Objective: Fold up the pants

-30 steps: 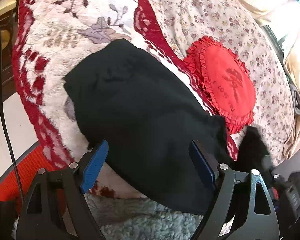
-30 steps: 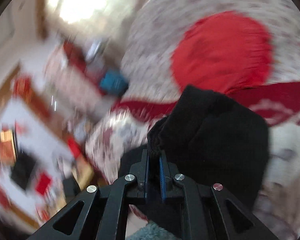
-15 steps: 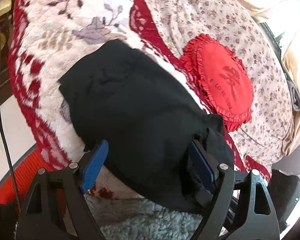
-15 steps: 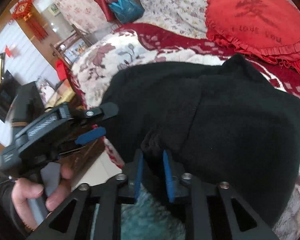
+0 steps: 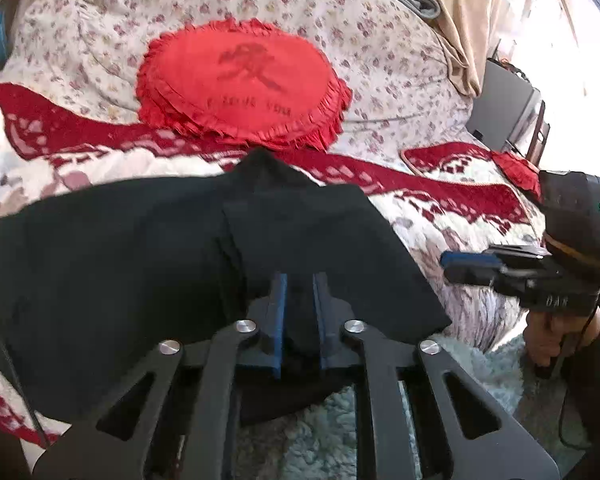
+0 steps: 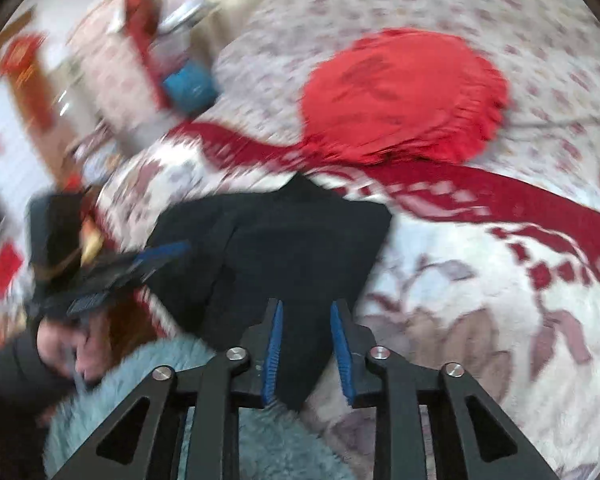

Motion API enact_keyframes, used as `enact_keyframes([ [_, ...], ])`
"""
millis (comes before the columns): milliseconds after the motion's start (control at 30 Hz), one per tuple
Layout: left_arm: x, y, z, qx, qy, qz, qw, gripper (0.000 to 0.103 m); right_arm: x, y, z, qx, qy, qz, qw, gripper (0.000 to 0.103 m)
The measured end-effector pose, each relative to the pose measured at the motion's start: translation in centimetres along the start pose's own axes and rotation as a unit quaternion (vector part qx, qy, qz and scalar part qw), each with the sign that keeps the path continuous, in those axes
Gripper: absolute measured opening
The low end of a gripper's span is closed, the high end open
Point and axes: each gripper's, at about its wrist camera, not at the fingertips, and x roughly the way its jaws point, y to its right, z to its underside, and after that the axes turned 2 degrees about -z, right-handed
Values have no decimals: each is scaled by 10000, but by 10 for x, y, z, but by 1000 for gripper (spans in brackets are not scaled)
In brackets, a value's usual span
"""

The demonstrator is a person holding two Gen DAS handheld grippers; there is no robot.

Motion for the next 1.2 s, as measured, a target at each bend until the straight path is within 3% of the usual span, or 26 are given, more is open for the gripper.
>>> enact_keyframes([
  [67,5,-1,5,83,-75,-114,9999,7,14,-7,5,-140,-222,-113,9996,19],
  [133,22,-13,10,129,-411,-546,9976,9,38,2,12,22,-632,63,9980,19],
  [200,25,-25,11,-98,-391,-510,9979,9,55,15,20,254,-848,15,9961,17],
  [300,10,-20,-1,-54,-253,-599,9979,9,48,18,12,358,-744,-167,9964,17],
  [367,-1,-12,-16,-22,-43,-347,9994,9,37,21,2,429,-453,-247,9977,17],
  [467,-3,1,-48,-21,200,-193,9996,10,24,28,-19,457,178,116,9987,17],
  [567,33,4,-63,-54,-182,-460,9988,10,34,37,-40,541,548,403,9962,17],
  [600,57,-1,-61,-165,-566,-669,9960,10,40,39,-46,573,601,478,9954,17],
  [633,71,-7,-56,-254,-837,-818,9928,13,51,42,-52,593,569,534,9952,17],
  [733,81,-12,-46,-276,-761,-915,9925,13,96,53,-49,649,-162,699,9953,17],
  [767,81,-10,-45,-261,-762,-966,9921,13,96,51,-45,495,86,715,9962,17],
  [867,82,-7,-44,-233,-739,-1042,9915,13,95,44,-43,308,85,853,9958,19],
  [967,77,-12,-45,-431,-716,-851,9929,13,92,46,-42,380,138,766,9962,23],
  [1067,49,-29,-53,-1033,-755,-485,9906,13,78,46,-41,625,249,714,9952,23],
  [1100,27,-38,-53,-1316,-540,-408,9890,13,67,46,-38,740,413,634,9944,23],
  [1167,-11,-54,-46,-1728,-105,-246,9846,31,44,45,-35,876,712,721,9910,23],
  [1200,-38,-67,-36,-2070,177,-139,9781,52,35,45,-33,927,766,839,9892,23],
])
